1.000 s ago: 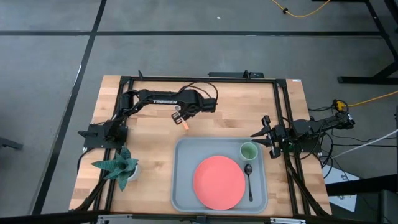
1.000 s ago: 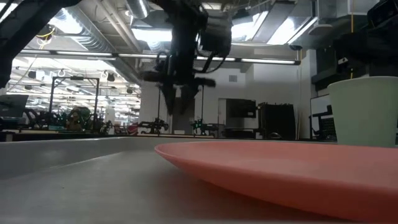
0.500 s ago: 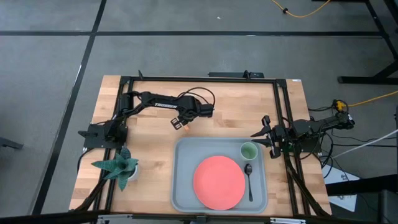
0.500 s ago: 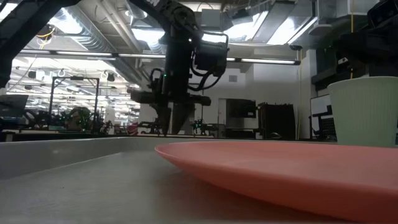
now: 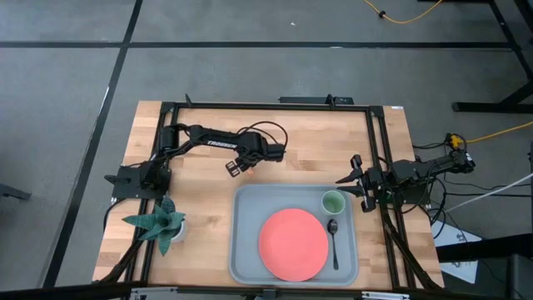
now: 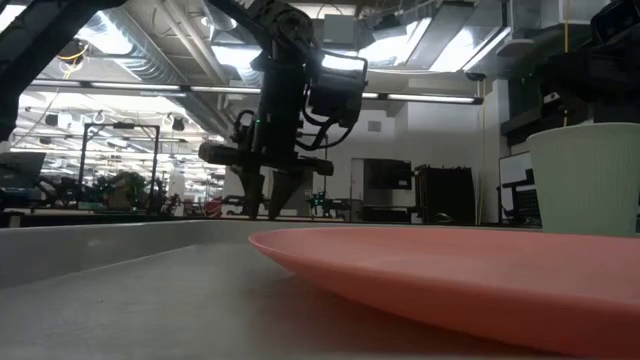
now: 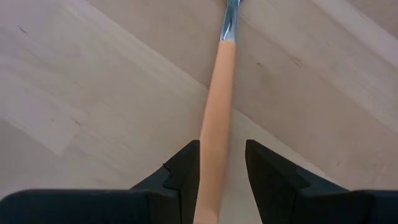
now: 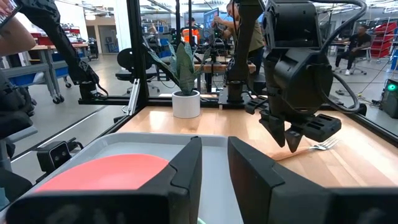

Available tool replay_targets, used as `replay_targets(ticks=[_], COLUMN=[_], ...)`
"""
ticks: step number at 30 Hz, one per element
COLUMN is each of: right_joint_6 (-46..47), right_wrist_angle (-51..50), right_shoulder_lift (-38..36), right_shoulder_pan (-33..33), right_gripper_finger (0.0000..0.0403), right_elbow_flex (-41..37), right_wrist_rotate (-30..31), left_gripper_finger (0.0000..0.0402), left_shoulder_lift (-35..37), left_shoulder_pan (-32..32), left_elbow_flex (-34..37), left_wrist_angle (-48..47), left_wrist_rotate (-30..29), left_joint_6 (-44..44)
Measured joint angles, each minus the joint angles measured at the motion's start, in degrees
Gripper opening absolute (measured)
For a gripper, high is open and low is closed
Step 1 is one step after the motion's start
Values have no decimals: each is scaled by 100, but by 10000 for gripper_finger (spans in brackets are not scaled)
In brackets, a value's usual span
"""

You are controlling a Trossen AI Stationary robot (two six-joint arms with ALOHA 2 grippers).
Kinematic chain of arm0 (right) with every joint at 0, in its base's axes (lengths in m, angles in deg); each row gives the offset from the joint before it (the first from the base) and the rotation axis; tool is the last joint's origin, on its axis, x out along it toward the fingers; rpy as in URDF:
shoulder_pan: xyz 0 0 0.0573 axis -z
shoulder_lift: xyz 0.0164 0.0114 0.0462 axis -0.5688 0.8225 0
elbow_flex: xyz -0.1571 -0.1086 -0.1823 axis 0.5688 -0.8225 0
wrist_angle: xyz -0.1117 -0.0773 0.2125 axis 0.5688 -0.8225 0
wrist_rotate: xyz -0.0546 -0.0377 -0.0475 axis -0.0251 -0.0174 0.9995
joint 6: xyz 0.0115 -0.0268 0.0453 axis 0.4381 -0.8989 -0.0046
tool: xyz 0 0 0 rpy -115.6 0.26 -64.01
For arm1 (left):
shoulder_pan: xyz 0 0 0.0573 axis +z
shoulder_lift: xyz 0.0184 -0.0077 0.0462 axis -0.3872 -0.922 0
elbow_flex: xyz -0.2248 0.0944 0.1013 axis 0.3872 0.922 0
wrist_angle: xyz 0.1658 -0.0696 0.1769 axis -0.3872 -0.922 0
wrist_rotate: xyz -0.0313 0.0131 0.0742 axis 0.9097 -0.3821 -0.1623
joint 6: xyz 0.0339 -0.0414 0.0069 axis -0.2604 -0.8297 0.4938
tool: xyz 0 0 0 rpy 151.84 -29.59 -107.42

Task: Pick and place plate/cup/fork/spoon on tray
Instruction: Put the orange fork on the gray serving tray to the left of the pink plate

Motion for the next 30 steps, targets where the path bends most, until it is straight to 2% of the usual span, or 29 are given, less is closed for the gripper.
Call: replay_targets(ticks=[4, 11, 15, 23, 30], right_joint_6=[0, 0, 0, 0, 0], right_wrist_angle=[1, 0, 2, 0, 1], right_shoulder_lift=[0, 0, 0, 0, 0], right_shoulder_pan=[-1, -1, 1, 1, 1], right_gripper_finger=[83, 83, 83, 83, 83], right_elbow_flex=[0, 0, 0, 0, 0], right_wrist_rotate=[0, 0, 0, 0, 0], left_gripper_finger=[122, 122, 122, 120, 85], left_shoulder_lift=[7, 11, 50, 31, 24], left_shoulder_pan=[5, 2, -6, -48, -94], left_elbow_flex=[54, 565, 693, 667, 662], left_wrist_angle=[45, 235, 632, 717, 754], left_wrist_rotate=[46, 190, 154, 90, 73], left_joint_6=[-14, -264, 39, 413, 515])
